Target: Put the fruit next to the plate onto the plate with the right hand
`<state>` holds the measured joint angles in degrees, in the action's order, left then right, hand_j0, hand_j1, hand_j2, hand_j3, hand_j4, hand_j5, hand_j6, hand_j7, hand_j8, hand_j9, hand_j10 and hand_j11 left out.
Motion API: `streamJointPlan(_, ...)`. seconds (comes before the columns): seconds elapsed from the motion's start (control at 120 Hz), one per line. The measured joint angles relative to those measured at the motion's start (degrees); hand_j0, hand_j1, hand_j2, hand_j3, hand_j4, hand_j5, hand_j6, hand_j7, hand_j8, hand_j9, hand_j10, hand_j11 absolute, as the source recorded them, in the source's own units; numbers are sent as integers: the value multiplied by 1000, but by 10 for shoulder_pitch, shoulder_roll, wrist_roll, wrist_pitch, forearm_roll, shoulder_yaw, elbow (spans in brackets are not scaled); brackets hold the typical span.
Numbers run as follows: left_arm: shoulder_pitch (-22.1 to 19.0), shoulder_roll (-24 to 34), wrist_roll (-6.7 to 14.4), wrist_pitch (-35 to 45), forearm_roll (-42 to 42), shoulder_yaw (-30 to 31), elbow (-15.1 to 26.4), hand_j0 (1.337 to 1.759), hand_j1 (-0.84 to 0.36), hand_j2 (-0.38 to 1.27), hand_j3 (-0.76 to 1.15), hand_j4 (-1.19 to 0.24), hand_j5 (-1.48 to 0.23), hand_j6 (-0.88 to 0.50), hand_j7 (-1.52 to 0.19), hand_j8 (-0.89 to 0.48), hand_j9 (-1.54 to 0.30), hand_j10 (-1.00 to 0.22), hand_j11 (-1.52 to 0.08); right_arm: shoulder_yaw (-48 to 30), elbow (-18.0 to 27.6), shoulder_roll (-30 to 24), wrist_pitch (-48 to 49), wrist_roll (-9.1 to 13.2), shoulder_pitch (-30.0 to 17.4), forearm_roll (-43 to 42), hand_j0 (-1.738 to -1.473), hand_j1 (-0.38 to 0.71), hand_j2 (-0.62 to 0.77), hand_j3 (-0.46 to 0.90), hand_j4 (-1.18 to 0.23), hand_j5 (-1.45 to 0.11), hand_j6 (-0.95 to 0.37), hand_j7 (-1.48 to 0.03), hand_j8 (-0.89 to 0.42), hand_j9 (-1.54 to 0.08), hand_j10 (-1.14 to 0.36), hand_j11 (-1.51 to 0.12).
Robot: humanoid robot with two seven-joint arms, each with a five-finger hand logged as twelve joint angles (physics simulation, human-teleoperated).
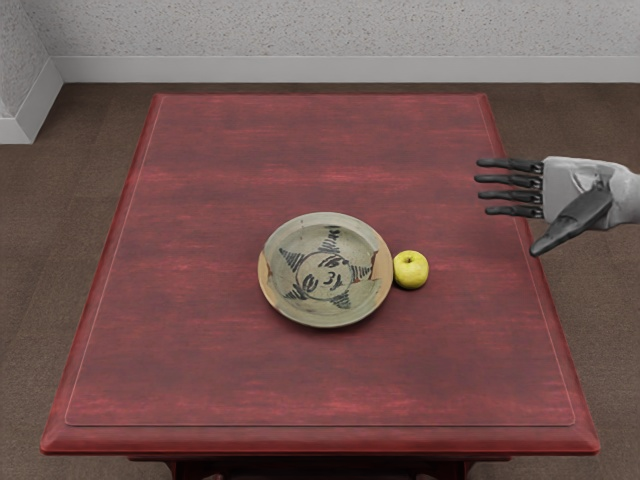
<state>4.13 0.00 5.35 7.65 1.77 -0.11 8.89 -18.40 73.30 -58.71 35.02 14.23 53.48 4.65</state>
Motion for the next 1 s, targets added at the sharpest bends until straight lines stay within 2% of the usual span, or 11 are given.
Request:
streamJointPlan(0.133,0,0,0,0,0,0,0,1658,69,47,0,-234,-304,-234,-304,-234,-304,-234,-304,-2,4,3,0,-1,4,-22,-1658,-311,-5,0,-31,-42,-31,-43,-31,-42,-32,-42)
streamJointPlan(0.275,0,0,0,0,0,0,0,1658,69,47,0,-234,-304,-234,-304,-234,-304,-234,-304,-24,17,-7,0,-4,15,-89,-1658,-311,-5,0,-32,-43,-32,-43,-32,-43,-32,-43)
streamJointPlan(0.45,0,0,0,0,0,0,0,1658,69,47,0,-234,-304,-234,-304,-234,-304,-234,-304,-49,105,-34,-9,-21,19,-191,-1658,-311,-5,0,-33,-43,-34,-43,-34,-43,-33,-43)
streamJointPlan(0.633,0,0,0,0,0,0,0,1658,69,47,0,-234,-304,-234,-304,-234,-304,-234,-304,-49,184,-39,-156,-25,14,-280,-1658,-311,-5,0,-35,-43,-36,-43,-35,-43,-35,-43)
streamJointPlan(0.708,0,0,0,0,0,0,0,1658,69,47,0,-234,-304,-234,-304,-234,-304,-234,-304,-44,202,-19,-219,-6,13,-297,-1658,-312,-5,0,-35,-43,-36,-43,-36,-43,-35,-43)
streamJointPlan(0.85,0,0,0,0,0,0,0,1658,69,47,0,-234,-304,-234,-304,-234,-304,-234,-304,-18,216,44,-347,61,19,-335,-1658,-311,-5,0,-36,-43,-37,-43,-36,-43,-35,-43)
streamJointPlan(1.0,0,0,0,0,0,0,0,1658,69,47,0,-234,-304,-234,-304,-234,-304,-234,-304,64,219,72,-436,103,81,-348,-1658,-311,-5,0,-36,-43,-37,-43,-36,-43,-36,-43)
